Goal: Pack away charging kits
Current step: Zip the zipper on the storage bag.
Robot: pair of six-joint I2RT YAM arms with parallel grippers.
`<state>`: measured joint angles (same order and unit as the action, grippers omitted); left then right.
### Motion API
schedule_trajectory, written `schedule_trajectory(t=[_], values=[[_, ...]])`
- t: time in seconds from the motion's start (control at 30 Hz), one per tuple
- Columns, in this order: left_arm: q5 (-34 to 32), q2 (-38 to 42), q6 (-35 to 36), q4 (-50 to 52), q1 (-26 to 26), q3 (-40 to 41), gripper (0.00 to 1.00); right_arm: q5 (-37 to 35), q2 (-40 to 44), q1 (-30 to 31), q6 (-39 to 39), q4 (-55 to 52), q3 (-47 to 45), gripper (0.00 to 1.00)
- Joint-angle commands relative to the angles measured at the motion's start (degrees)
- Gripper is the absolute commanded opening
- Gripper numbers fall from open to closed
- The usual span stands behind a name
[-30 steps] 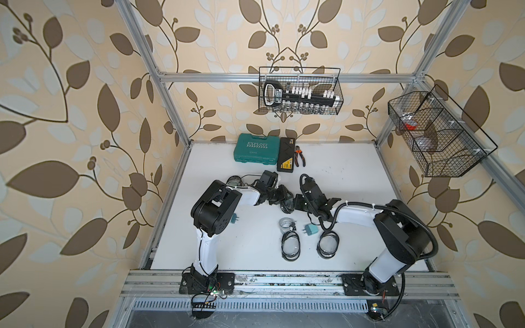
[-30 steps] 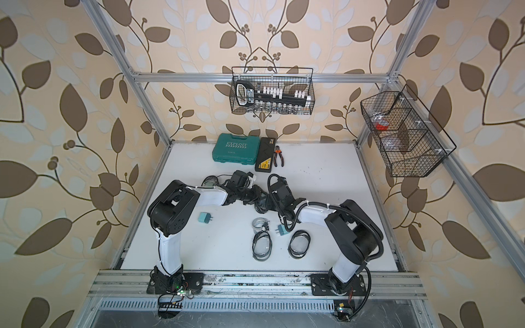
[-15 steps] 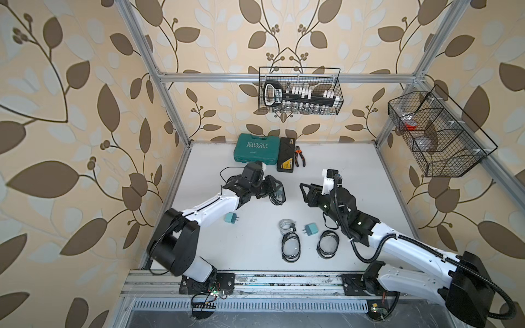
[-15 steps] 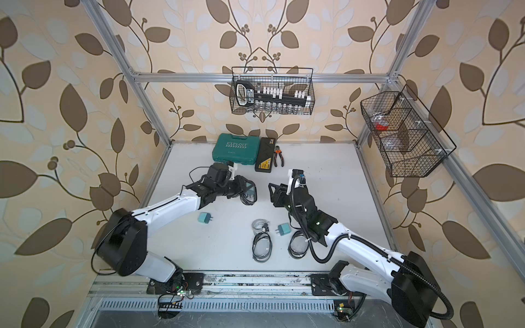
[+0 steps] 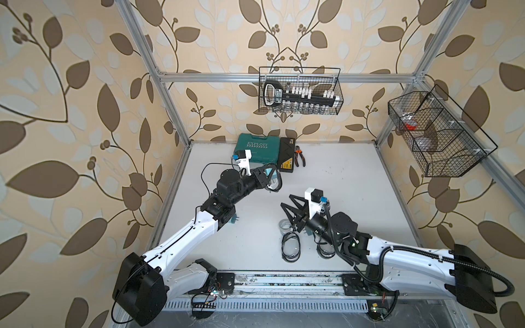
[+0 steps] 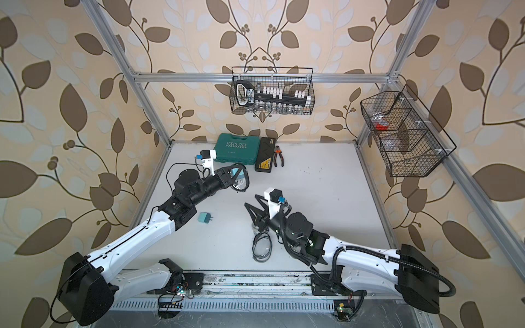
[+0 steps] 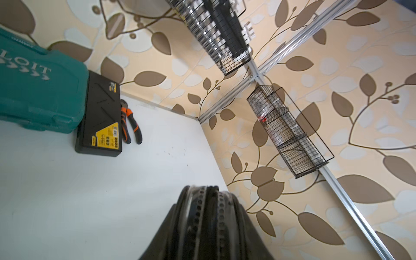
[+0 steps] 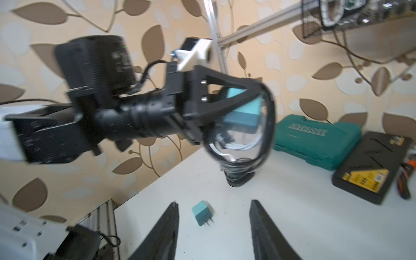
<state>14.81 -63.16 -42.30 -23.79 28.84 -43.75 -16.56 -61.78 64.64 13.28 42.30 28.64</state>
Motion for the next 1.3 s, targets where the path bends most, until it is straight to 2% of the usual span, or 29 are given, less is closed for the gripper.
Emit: schedule_trajectory(t=[0.0,0.07,0.2,0.3,0.4,0.6,0.9,1.27], values=[[3.3,5.2,3.7,-17.0,0.2,2.3,0.0,-5.2,-2.3,2.7,-10.7,11.8,0.5,0.44],[4.0,7.5,4.5,-20.6,0.3,3.9,0.0,-5.7,-4.2,2.8,-11.3,11.7,2.2,0.42],[2.5,11.7,6.3,-21.1,0.3,5.2,0.0,-5.4,-7.6,3.0,-13.4,10.7,6.1,0.38],[5.3,12.5,6.5,-25.9,0.3,6.1,0.0,-7.2,-9.3,3.1,-14.0,10.5,8.0,0.35],[7.9,12.6,7.7,-24.8,0.5,4.0,0.0,-7.0,-11.0,3.1,-14.7,10.5,9.8,0.34],[7.9,11.5,8.6,-25.9,0.8,4.2,0.0,-4.0,-12.8,3.4,-15.0,10.3,12.8,0.35],[6.2,12.4,8.6,-24.9,1.0,4.3,0.0,-9.7,-16.6,3.5,-15.0,8.9,17.4,0.37],[3.7,12.7,8.6,-23.3,1.1,4.4,0.0,-11.6,-18.8,3.4,-12.2,6.0,21.1,0.2]])
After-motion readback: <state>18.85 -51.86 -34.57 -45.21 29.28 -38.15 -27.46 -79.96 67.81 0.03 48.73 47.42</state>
